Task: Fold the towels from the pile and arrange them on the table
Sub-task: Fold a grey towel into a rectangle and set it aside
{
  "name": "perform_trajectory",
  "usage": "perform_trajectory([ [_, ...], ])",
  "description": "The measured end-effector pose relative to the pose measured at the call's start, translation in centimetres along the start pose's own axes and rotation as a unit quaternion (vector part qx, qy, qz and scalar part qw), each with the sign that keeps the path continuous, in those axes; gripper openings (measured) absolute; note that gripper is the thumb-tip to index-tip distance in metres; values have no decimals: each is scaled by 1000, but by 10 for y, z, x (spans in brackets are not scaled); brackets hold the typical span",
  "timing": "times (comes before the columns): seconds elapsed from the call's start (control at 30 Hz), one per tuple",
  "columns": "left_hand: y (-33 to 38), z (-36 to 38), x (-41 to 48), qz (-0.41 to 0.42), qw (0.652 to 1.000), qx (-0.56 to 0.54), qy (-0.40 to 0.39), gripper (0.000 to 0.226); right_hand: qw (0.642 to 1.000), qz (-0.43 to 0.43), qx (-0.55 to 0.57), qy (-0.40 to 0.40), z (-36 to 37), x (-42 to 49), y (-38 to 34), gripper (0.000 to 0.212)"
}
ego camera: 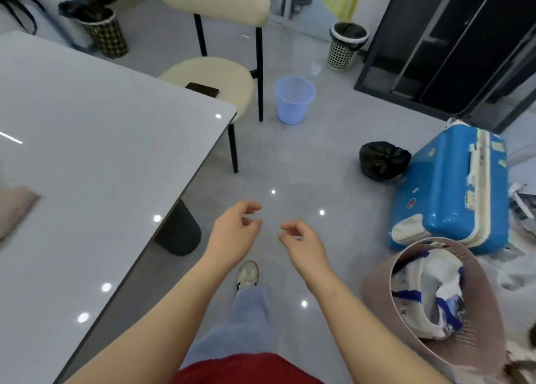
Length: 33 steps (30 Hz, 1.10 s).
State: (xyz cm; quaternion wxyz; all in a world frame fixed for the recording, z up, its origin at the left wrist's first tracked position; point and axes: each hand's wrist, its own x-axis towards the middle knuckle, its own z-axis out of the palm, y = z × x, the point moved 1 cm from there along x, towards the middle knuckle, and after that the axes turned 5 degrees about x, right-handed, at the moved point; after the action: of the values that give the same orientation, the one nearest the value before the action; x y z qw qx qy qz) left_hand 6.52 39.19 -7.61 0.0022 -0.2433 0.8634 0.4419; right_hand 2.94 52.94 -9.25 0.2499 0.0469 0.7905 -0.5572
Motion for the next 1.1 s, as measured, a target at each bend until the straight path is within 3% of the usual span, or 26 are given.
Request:
perform_trajectory([
  [0.33,52,-64,201,-2,998,-19,64,24,999,-34,20,-24,16,181,-123,15],
  [0.6,54,-91,326,-92,978,-45,182,22,980,-83,-40,-175,53,337,-215,15],
  [0.83,50,-121,370,-248,895,-134,346,31,911,-142,-148,-357,120,424,-296,12],
  [1.1,9,-164,344,-346,755,-201,520,29,756,-219,-249,-564,246,404,-331,13],
])
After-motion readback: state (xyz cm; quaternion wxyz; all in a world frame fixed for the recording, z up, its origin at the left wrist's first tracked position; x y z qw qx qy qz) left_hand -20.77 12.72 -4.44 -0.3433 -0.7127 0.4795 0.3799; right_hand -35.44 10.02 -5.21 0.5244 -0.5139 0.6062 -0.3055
